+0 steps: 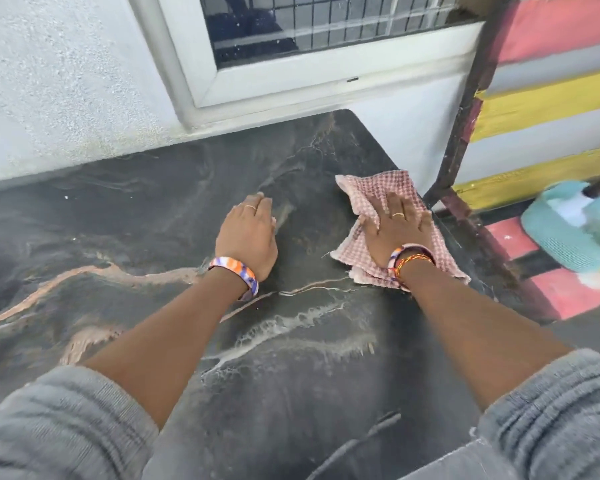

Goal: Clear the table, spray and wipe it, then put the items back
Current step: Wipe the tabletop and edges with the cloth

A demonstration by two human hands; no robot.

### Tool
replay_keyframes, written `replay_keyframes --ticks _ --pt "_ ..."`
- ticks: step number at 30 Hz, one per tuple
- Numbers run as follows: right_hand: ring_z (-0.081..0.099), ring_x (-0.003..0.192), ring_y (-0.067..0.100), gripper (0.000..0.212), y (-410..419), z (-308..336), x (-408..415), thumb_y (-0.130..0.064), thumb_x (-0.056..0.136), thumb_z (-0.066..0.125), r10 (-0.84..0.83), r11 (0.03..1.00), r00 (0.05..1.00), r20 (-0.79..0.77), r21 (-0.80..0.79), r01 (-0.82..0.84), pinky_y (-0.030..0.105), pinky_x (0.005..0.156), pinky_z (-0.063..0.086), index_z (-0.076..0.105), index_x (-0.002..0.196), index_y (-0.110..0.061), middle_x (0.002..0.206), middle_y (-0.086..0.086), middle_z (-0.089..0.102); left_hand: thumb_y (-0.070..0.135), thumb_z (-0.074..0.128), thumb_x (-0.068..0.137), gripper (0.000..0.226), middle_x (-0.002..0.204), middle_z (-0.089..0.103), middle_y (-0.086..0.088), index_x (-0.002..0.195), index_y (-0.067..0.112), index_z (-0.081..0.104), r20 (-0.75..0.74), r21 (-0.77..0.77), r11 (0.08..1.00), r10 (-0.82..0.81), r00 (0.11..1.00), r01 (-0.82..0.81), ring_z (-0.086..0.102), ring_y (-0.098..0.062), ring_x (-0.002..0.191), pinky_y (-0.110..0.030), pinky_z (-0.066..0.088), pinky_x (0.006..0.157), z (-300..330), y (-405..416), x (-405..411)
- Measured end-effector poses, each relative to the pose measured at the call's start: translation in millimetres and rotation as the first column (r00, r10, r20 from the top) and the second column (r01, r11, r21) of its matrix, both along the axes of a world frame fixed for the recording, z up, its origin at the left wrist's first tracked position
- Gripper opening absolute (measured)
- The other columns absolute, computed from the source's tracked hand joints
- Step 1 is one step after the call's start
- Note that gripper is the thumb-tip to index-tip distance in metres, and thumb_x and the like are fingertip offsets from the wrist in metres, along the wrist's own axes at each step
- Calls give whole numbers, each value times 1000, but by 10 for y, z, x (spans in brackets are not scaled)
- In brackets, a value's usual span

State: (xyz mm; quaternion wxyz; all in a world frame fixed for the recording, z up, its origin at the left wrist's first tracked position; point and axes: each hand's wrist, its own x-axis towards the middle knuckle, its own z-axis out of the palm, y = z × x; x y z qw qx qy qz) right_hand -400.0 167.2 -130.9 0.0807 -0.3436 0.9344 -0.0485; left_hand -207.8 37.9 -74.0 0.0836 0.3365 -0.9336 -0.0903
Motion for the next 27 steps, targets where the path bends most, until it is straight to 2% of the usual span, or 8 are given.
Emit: replay_keyframes --ticks 3,6,10,13,15,17,21,27 --pt "9 145 31 55 392 27 -228 -49 94 18 -176 984 984 36 26 175 59 112 11 7 147 -38 159 1 6 11 33 94 40 144 40 -19 132 2 41 9 6 999 -42 999 42 40 -33 129 -38 29 107 -19 209 -148" --pt "32 135 39 56 671 50 -221 -52 93 17 -275 961 957 88 31 273 58 105 27 5 146 -40 155 8 24 11 32 94 42 145 39 -18 135 3 38 23 9 998 -58 998 58 38 -32 132 -38 28 110 -42 335 -167" --pt "45 125 41 57 997 55 -58 -53 93 15 -388 921 917 87 21 388 52 100 35 4 147 -37 147 14 37 12 33 95 44 146 38 -16 139 5 34 26 21 999 -36 999 36 36 -32 134 -38 25 112 -31 405 -29" --pt "36 133 38 60 1147 57 78 -47 95 19 -438 899 898 48 10 438 51 105 28 7 149 -24 151 15 31 11 35 94 43 144 40 -19 137 5 37 -15 32 999 -18 1000 18 37 -35 133 -40 26 111 9 399 110" --pt "13 144 34 61 1184 59 234 -46 95 20 -433 901 901 11 7 433 53 114 14 8 149 -21 158 10 11 12 35 95 41 145 39 -20 134 3 40 -18 41 999 15 1000 -15 37 -36 132 -41 27 111 21 377 298" --pt "-4 146 31 60 1158 62 382 -47 95 19 -405 914 914 -19 32 405 54 115 0 9 149 -22 159 6 -1 13 34 95 40 146 37 -20 133 2 41 -2 48 998 39 999 -39 37 -36 132 -40 26 111 10 347 498" --pt "-5 146 30 60 973 59 839 -51 94 16 -323 945 946 -3 49 323 57 114 -4 5 149 -28 159 4 -1 13 39 93 41 146 36 -21 133 2 40 24 47 997 61 998 -62 38 -38 130 -42 28 110 -36 311 992" --pt "-5 146 29 59 401 76 1830 -52 95 16 -24 999 1000 0 34 24 55 114 -5 3 149 -31 159 2 -2 15 42 91 41 143 40 -20 131 4 43 25 42 990 136 990 -137 43 -39 124 -45 35 104 -78 308 1956"
